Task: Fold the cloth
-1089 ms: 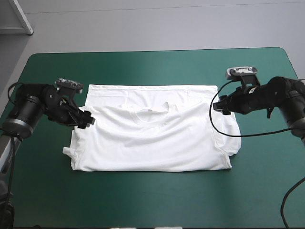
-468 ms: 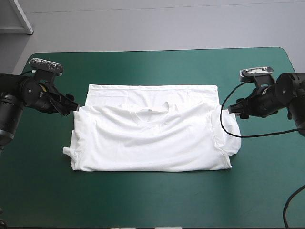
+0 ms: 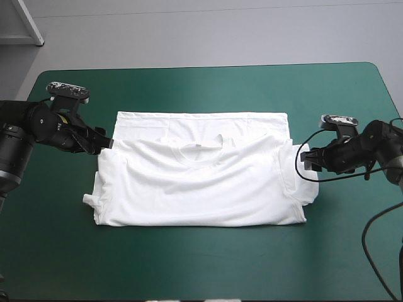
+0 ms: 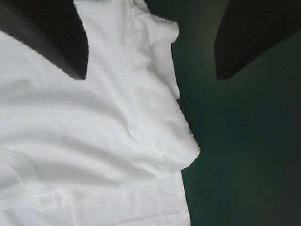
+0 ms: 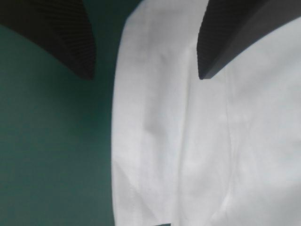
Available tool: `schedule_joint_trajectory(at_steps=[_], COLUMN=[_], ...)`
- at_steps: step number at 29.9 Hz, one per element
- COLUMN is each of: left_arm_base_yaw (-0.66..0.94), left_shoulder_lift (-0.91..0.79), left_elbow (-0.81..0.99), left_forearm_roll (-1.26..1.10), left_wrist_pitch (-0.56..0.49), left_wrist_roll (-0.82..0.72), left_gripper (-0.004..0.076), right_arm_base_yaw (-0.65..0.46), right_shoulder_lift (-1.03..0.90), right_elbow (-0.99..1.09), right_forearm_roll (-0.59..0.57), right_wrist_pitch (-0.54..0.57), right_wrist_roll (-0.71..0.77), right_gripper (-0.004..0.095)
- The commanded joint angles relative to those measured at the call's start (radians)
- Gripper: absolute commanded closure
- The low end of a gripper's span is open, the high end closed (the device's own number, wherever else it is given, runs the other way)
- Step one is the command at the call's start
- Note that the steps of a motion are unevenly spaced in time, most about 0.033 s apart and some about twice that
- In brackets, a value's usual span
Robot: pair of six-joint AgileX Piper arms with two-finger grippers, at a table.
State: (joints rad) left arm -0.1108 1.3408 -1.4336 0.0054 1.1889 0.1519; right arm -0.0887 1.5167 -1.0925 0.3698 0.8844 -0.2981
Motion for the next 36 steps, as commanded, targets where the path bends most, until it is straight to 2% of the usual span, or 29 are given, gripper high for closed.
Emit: schedule_joint_trajectory(at_steps=[1, 8, 11, 13, 19, 25, 31, 36], left_arm_base_yaw=[0.001, 0.001, 0.001, 0.001, 0.001, 0.001, 0.001, 0.001], left_shoulder_lift=[-0.047, -0.107, -0.133, -0.141, -0.148, -0.148, -0.148, -0.148], left_elbow=[-0.024, -0.024, -0.024, -0.024, -0.024, -0.024, -0.024, -0.024], left_forearm_roll=[-0.026, -0.028, -0.028, -0.025, -0.005, -0.005, -0.005, -0.005], left_wrist_pitch=[-0.04, -0.03, -0.028, -0.024, 0.021, 0.041, 0.059, 0.061], left_wrist_roll=[-0.008, -0.008, -0.008, -0.008, -0.008, -0.008, -0.001, 0.0], left_gripper=[0.0189, 0.0198, 0.0199, 0.0199, 0.0199, 0.0199, 0.0199, 0.0206], right_arm_base_yaw=[-0.009, -0.009, -0.009, -0.009, -0.011, -0.011, -0.011, -0.009], right_shoulder_lift=[0.032, 0.132, 0.149, 0.149, 0.123, 0.072, 0.004, -0.042], right_elbow=[-0.022, -0.022, -0.022, -0.022, -0.022, -0.022, -0.022, -0.024], right_forearm_roll=[0.059, 0.074, 0.08, 0.085, 0.101, 0.093, 0.0, 0.077], right_wrist_pitch=[-0.056, -0.059, -0.041, -0.039, -0.035, -0.043, -0.065, -0.072], right_wrist_roll=[-0.028, -0.049, -0.053, -0.055, -0.083, -0.078, 0.071, 0.061], right_gripper=[0.0318, 0.0321, 0.037, 0.047, 0.0908, 0.0925, 0.0925, 0.0924])
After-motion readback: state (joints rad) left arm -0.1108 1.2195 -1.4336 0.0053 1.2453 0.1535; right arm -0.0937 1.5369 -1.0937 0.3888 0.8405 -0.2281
